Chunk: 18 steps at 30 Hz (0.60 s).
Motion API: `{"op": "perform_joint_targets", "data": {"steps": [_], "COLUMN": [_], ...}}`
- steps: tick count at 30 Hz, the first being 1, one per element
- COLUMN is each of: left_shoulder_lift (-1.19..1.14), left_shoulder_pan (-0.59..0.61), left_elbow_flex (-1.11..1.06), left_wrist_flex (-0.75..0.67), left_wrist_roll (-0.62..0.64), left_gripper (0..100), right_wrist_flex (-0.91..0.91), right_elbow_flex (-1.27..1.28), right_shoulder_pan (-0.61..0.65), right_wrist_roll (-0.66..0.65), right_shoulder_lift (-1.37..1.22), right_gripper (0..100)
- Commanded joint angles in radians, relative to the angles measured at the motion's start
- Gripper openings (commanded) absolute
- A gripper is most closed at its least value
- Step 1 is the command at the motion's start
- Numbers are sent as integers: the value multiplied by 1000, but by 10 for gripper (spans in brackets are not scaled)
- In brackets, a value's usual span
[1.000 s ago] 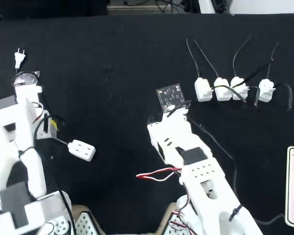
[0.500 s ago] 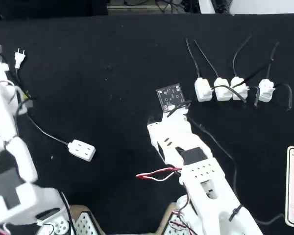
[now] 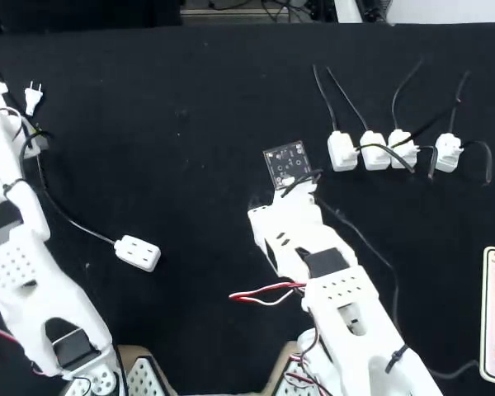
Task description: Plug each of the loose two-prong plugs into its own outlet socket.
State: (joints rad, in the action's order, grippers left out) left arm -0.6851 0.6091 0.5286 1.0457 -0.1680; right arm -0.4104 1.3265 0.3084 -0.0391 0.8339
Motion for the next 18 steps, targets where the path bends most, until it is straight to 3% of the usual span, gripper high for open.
{"op": "perform_joint_targets", "data": {"steps": [1, 9, 14, 16, 18], "left_shoulder_lift": [-109, -382, -460, -500, -526], "left_shoulder_pan": [-16, -21, -44, -61, -62], "left_elbow_flex": [203, 472, 647, 691, 728], "left_wrist_flex": [49, 158, 391, 453, 500], "left_wrist_roll": [58, 103, 178, 175, 180], "left_gripper": [234, 230, 16, 55, 23], "right_wrist_flex": [26, 28, 28, 28, 28], "right_elbow_flex": [-7, -7, -7, -7, -7], "right_shoulder_pan": [12, 12, 12, 12, 12], "right_wrist_roll": [0, 0, 0, 0, 0], "right_shoulder_lift": [22, 22, 25, 25, 25], "right_gripper": [78, 78, 78, 78, 78]}}
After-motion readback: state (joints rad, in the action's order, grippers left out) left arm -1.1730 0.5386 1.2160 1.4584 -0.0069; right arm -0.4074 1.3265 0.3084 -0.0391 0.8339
